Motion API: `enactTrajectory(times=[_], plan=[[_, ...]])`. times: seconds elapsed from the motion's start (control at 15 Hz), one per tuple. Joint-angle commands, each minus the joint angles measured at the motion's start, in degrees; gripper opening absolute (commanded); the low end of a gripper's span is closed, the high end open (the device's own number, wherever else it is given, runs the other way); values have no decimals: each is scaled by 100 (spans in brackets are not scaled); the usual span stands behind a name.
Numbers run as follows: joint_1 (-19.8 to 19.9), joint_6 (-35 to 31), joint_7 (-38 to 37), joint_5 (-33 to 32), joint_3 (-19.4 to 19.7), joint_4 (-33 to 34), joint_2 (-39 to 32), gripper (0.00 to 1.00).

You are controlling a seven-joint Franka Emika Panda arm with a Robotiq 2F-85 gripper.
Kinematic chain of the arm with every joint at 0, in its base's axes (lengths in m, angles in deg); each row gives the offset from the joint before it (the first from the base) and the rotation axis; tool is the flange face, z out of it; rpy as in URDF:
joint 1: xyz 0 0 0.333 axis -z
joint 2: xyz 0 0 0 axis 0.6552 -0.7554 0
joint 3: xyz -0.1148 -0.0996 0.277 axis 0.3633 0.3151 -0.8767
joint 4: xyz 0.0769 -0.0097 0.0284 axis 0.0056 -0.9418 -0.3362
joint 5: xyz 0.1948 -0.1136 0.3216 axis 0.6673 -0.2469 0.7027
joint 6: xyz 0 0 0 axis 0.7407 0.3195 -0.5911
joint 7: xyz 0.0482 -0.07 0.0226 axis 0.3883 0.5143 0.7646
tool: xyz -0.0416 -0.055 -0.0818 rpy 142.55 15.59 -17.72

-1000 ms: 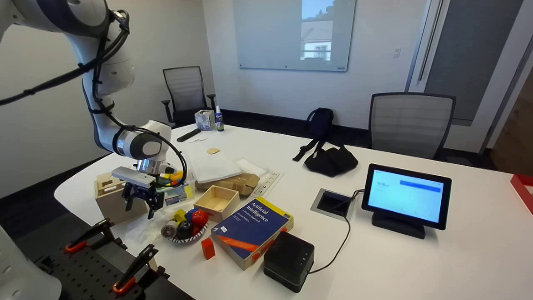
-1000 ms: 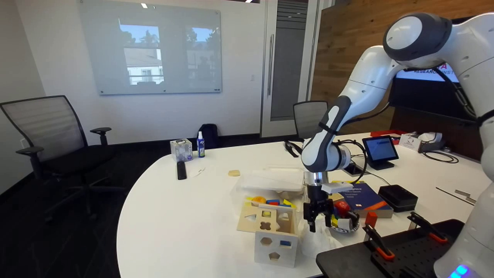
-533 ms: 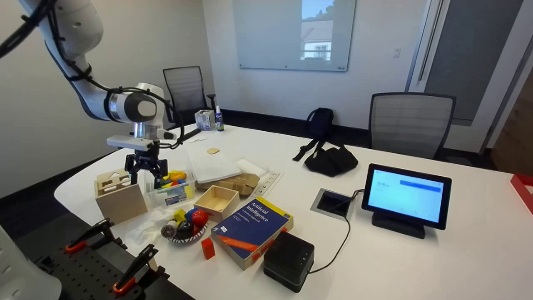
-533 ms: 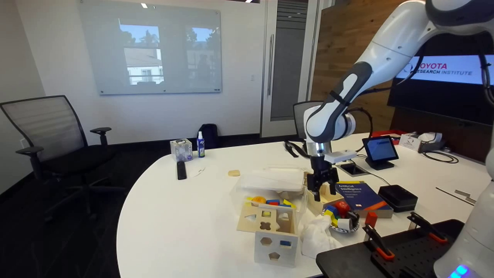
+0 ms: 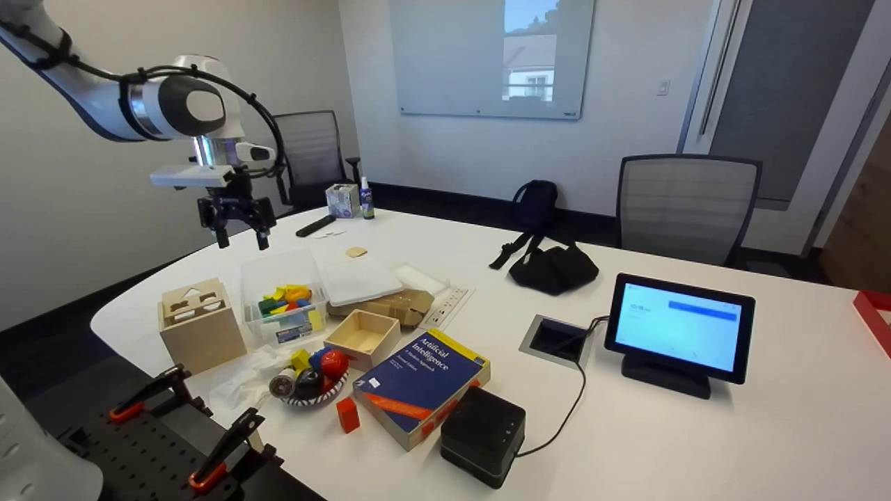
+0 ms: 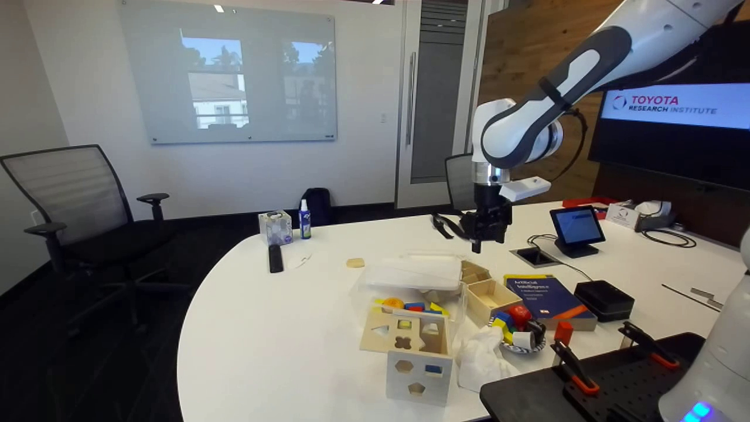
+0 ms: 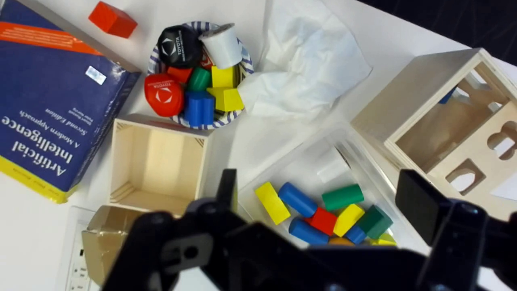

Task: Use the paper towel to wipe the book

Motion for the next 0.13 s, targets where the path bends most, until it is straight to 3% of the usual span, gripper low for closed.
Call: enactTrajectory(times=[0.0, 0.07], plan=[[-66, -129, -92, -41, -9, -227, 436, 100], [-70, -136, -79, -42, -14, -230, 464, 100]])
